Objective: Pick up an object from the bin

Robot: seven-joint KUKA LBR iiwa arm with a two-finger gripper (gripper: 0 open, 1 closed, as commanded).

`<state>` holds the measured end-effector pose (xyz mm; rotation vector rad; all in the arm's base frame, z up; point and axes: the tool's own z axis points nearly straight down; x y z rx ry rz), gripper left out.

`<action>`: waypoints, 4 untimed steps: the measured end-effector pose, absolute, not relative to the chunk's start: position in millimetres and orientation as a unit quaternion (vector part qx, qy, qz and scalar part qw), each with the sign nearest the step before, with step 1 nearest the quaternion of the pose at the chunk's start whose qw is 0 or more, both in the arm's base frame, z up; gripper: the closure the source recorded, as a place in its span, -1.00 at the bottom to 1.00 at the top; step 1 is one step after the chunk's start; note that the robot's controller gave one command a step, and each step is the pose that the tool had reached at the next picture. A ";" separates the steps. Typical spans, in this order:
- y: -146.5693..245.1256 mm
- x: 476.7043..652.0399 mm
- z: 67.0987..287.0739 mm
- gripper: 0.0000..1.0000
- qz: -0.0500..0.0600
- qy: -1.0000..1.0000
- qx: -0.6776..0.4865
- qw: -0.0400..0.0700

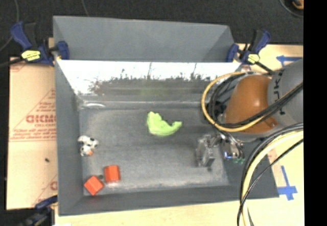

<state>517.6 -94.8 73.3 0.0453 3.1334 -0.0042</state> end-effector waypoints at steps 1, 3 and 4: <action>-96.5 525.8 238.1 -1.00 -0.002 0.999 -0.042 0.003; -73.9 535.6 207.4 -1.00 -0.003 0.998 -0.060 0.008; -61.4 551.7 125.7 -1.00 -0.003 1.000 0.009 0.011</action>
Offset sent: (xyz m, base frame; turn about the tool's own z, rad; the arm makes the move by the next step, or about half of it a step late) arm 0.0000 0.0000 0.0000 0.0000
